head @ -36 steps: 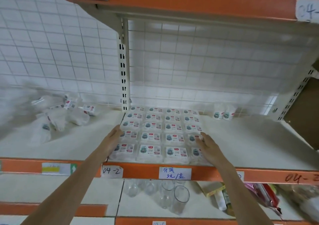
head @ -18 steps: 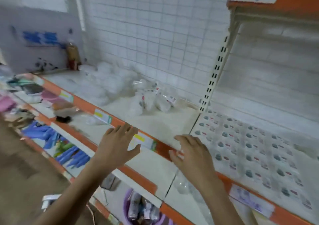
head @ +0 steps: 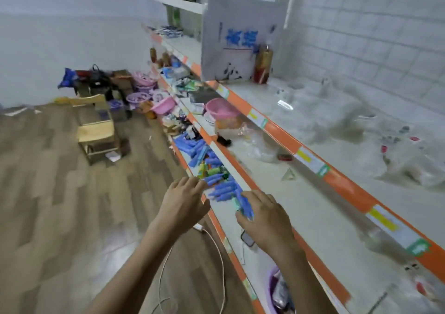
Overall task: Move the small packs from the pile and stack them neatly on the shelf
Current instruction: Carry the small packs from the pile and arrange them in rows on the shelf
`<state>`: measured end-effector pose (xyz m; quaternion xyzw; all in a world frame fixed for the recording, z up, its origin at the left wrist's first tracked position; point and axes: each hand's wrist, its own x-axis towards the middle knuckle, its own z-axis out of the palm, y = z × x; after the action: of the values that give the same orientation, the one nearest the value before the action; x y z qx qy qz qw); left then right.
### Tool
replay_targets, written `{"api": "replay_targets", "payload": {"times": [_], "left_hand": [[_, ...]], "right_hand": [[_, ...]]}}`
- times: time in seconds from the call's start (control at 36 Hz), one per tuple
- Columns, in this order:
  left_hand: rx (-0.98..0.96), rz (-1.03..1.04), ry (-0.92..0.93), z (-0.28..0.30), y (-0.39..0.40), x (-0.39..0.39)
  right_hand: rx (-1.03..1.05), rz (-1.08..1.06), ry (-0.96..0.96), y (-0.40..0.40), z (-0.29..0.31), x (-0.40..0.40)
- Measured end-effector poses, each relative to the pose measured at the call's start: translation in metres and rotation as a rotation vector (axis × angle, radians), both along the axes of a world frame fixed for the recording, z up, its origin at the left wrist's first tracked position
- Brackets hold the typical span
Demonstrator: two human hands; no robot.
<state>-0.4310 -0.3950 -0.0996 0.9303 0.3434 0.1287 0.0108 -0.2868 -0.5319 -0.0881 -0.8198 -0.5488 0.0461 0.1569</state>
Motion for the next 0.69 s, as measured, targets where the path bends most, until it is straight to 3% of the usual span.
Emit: {"api": "replay_targets", "payload": {"times": [0.36, 0.69], "left_hand": [[-0.089, 0.038, -0.135, -0.041, 0.072, -0.019], [-0.050, -0.161, -0.122, -0.017, 0.199, 0.118]], "right_hand": [[-0.057, -0.037, 0.146, 0.080, -0.032, -0.014], [0.174, -0.158, 0.071, 0.168, 0.010, 0.107]]}}
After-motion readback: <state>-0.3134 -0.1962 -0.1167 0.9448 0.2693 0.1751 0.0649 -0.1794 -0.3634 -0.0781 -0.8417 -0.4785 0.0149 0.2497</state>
